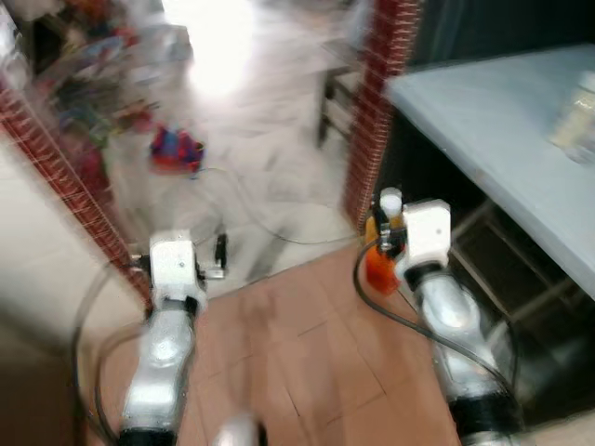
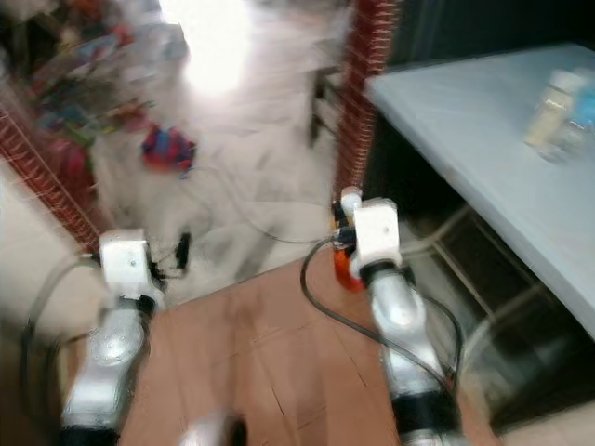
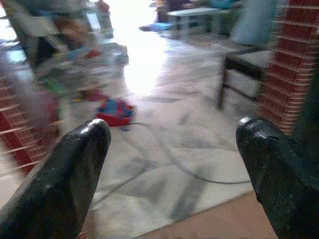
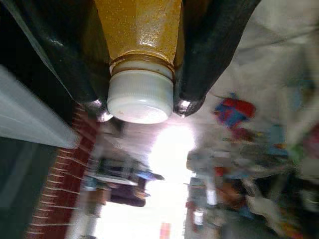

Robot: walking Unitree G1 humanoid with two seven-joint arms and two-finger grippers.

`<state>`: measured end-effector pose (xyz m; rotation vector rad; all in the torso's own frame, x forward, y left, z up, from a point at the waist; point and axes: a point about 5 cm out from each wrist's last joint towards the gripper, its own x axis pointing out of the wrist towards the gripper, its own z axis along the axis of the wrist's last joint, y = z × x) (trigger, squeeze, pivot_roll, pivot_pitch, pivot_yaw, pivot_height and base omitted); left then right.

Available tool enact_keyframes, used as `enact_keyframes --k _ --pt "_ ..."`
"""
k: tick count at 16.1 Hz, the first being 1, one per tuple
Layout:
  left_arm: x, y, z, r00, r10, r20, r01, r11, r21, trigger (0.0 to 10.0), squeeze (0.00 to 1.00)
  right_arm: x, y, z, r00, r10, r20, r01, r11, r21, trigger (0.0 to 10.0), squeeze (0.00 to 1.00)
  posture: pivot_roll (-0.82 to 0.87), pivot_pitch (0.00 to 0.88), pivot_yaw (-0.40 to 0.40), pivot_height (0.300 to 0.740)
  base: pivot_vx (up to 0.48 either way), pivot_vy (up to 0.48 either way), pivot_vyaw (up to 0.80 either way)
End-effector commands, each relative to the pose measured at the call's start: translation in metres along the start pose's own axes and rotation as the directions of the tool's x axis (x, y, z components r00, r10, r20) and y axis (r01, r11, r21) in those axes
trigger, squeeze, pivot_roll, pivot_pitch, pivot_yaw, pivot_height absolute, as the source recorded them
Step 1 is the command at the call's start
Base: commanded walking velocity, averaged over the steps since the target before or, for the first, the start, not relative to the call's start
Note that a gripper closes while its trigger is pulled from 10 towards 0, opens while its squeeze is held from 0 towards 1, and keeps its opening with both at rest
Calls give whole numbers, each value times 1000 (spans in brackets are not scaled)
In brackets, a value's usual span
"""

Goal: Restocking fridge

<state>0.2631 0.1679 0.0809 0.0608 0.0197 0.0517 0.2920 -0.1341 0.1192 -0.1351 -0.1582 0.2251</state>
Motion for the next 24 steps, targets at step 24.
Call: enact_keyframes --k 24 --pt "-12 -3 8 999 -45 28 48 993 -112 10000 0 -16 -19 -12 988 -143 -49 141 989 -46 10000 0 61 39 30 740 0 0 511"
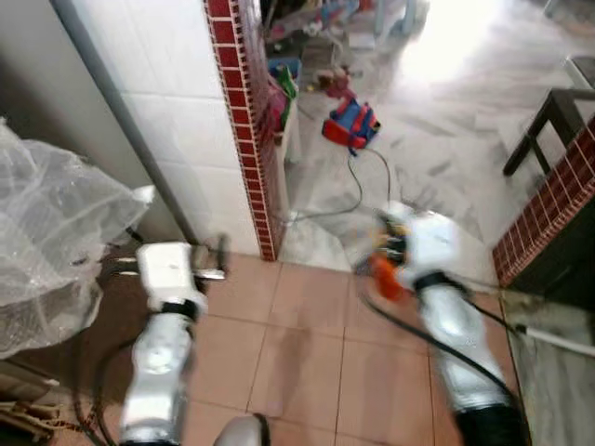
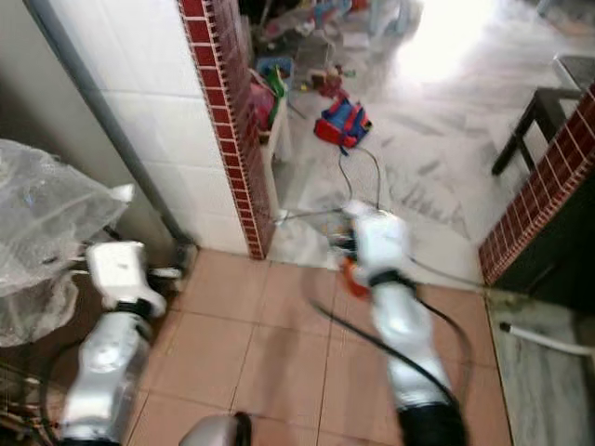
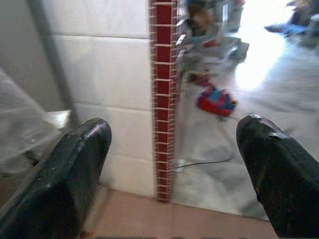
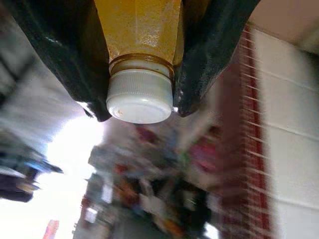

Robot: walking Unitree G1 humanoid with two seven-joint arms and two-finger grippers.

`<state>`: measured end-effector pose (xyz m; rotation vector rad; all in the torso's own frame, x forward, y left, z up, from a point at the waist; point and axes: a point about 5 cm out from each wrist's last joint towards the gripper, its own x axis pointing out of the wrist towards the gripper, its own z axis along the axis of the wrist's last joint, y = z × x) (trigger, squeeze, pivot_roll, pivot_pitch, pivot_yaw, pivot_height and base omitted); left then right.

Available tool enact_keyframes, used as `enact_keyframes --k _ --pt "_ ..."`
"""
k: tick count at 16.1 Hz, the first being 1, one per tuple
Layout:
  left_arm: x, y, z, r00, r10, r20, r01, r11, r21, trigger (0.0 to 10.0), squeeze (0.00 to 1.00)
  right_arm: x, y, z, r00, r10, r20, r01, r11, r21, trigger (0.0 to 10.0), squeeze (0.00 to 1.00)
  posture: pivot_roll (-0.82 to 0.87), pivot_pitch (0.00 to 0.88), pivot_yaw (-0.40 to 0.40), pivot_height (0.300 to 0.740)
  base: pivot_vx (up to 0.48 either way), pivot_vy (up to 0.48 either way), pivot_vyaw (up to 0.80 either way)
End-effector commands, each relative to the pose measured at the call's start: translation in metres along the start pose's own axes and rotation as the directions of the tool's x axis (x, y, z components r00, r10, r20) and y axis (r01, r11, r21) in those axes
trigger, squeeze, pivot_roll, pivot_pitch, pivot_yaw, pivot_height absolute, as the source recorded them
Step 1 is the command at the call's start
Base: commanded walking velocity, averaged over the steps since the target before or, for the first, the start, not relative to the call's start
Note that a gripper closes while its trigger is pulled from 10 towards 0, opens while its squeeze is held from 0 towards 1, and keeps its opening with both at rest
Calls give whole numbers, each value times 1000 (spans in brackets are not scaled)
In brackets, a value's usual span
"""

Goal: Restocking fridge

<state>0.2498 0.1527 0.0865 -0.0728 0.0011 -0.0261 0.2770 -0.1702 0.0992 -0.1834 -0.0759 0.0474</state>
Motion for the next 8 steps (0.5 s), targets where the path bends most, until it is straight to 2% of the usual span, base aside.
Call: enact_keyframes --k 1,4,5,6,8 --pt "-9 12 0 1000 19 -7 -19 1000 1 10000 0 -3 1 3 1000 -14 11 14 1000 19 10000 0 60 37 31 740 0 0 0" --pt "-16 20 -5 999 39 -36 -38 999 12 10000 0 -15 1 -1 1000 4 -11 -4 1000 8 10000 0 51 29 25 740 0 0 0" --pt "-16 21 -6 999 35 -40 -35 999 13 10000 0 -15 2 -3 1000 19 -16 -19 1000 -25 10000 0 49 26 25 740 0 0 0" --pt "-15 20 -6 999 22 -43 -22 1000 9 10000 0 -14 4 -2 999 37 -10 -37 997 -69 10000 0 48 23 26 740 0 0 800" --pt "-13 14 -5 999 0 -45 0 1000 -3 10000 0 -9 5 1 999 34 3 -33 998 -51 10000 0 49 22 26 740 0 0 800"
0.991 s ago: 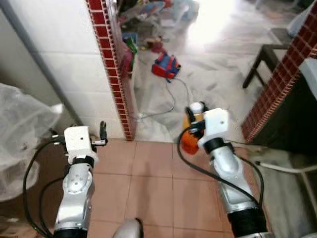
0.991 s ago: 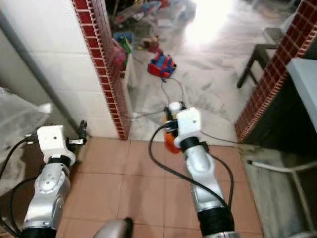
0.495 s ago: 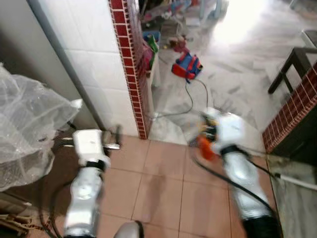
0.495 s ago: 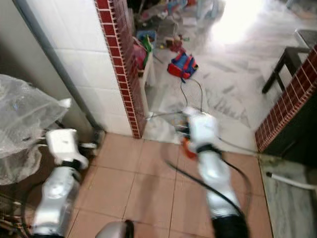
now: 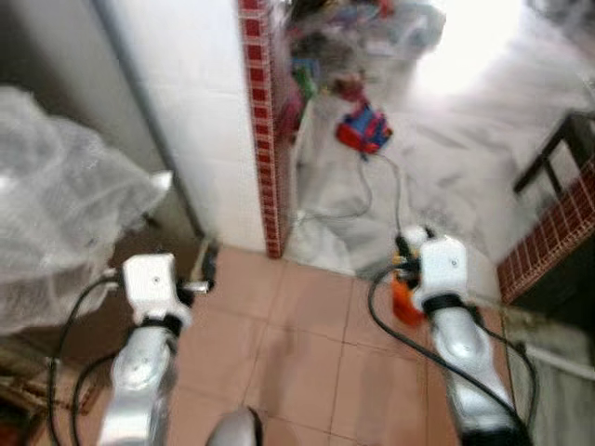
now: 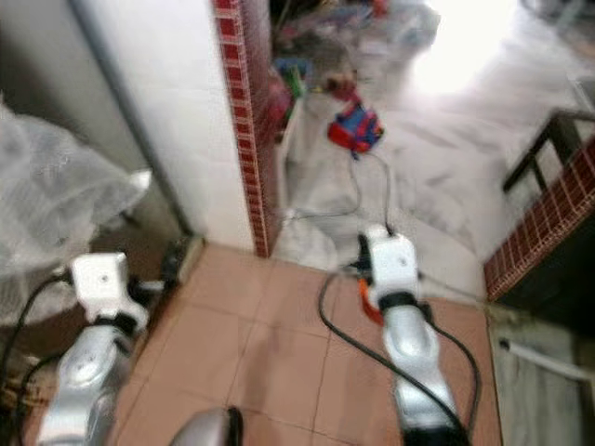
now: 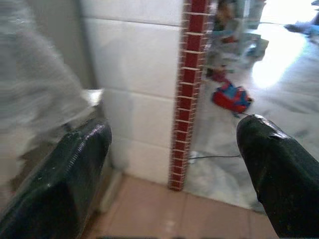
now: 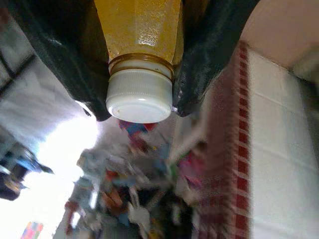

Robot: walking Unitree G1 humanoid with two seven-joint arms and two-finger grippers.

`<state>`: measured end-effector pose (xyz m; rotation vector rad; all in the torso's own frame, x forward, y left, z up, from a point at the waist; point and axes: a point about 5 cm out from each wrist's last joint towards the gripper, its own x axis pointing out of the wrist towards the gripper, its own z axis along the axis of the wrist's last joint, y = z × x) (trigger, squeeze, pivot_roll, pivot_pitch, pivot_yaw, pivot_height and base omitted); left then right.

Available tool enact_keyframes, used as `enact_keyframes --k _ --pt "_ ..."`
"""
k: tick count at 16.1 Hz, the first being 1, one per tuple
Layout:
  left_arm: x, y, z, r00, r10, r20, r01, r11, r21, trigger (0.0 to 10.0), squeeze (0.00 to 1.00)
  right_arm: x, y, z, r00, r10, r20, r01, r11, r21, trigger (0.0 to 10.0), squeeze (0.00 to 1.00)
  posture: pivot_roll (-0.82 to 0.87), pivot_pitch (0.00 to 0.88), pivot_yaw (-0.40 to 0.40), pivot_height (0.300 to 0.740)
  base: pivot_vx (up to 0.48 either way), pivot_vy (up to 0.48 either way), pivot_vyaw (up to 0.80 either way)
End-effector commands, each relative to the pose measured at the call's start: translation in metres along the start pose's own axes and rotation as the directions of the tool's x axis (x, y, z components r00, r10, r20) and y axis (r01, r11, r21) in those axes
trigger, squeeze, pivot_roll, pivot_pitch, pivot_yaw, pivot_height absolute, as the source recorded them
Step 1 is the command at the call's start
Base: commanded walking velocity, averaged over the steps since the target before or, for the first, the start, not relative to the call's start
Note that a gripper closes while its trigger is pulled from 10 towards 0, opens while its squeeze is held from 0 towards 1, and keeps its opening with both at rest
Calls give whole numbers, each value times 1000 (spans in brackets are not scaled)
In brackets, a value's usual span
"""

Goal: Restocking fridge

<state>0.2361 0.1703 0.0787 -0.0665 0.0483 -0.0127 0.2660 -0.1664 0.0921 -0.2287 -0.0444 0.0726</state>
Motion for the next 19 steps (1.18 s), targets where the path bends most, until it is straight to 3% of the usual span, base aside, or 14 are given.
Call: enact_keyframes --k 1,6,10,15,19 --pt "1 -4 2 1000 -14 1 14 1000 -9 10000 0 3 -1 8 999 0 39 0 1000 0 10000 0 48 20 27 740 0 345 800" --pt "0 -5 1 1000 -12 -9 12 1000 -15 10000 0 4 -3 10 999 2 40 -2 1000 19 10000 0 48 29 22 740 0 353 724" --pt "1 -7 0 1000 -17 -17 17 1000 -21 10000 0 6 -3 11 999 4 42 -6 999 51 10000 0 47 33 19 740 0 345 0" --pt "2 -7 -2 999 -7 -35 6 1000 -19 10000 0 11 -4 12 999 2 44 -4 999 53 10000 0 48 34 14 740 0 0 0" --pt "3 -9 -2 999 -21 -33 20 999 -26 10000 0 12 -3 12 999 8 36 -10 998 60 10000 0 47 34 13 740 0 446 -306"
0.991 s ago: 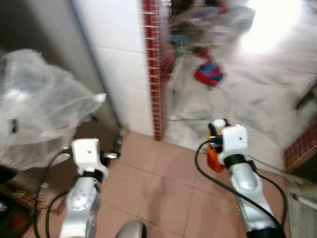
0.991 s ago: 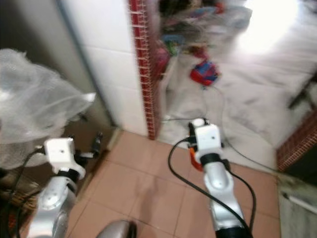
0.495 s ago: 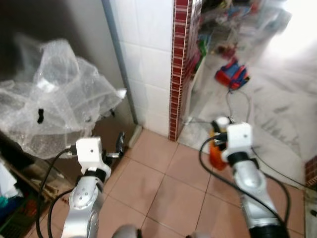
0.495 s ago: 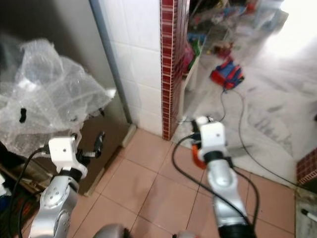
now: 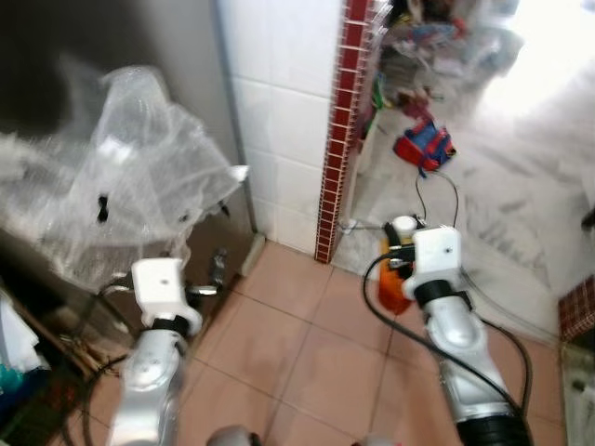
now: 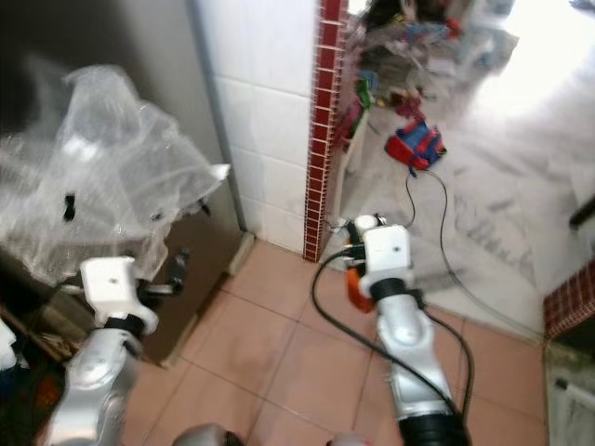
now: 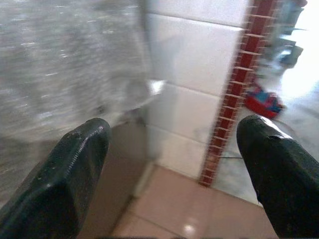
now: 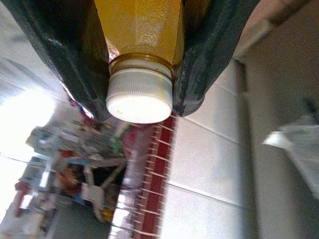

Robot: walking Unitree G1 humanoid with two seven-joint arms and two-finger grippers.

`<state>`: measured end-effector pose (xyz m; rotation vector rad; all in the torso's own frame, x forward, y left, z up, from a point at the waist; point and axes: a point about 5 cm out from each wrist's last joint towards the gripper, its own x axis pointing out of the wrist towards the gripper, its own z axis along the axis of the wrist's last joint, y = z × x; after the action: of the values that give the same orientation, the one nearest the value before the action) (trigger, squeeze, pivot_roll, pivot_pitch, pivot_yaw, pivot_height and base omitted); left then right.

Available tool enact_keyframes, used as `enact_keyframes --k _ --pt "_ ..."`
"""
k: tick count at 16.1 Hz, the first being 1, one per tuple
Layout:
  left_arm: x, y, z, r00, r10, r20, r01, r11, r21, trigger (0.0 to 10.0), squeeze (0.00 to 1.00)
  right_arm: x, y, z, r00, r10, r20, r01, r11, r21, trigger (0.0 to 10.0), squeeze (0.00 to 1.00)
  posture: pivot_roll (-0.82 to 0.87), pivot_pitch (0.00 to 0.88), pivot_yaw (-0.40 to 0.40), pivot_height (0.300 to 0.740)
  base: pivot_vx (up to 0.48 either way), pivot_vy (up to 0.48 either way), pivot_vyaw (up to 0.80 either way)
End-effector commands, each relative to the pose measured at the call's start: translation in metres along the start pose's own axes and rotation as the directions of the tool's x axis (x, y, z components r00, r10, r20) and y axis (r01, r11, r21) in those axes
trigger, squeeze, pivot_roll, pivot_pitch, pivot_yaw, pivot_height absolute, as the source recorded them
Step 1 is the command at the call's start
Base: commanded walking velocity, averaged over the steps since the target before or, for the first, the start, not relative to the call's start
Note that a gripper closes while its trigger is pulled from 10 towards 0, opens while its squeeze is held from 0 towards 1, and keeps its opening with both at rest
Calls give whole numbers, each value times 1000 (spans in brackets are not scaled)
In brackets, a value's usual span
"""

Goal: Restocking fridge

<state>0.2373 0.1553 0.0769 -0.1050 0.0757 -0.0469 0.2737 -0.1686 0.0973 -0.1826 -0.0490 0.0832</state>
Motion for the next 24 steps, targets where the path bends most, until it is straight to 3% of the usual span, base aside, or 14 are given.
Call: enact_keyframes --k 1,9,24 --pt "1 6 1 1000 12 -6 -12 1000 10 10000 0 5 1 8 1000 1 30 -2 1000 13 10000 0 45 35 13 740 0 480 -800" --pt "2 5 2 1000 6 -3 -6 1000 13 10000 0 6 1 9 999 1 32 -1 1000 9 10000 0 43 41 12 740 0 480 -490" --pt "4 4 0 1000 6 -24 -5 999 39 10000 0 7 1 8 1000 -1 28 1 1000 11 10000 0 45 44 15 740 0 0 0"
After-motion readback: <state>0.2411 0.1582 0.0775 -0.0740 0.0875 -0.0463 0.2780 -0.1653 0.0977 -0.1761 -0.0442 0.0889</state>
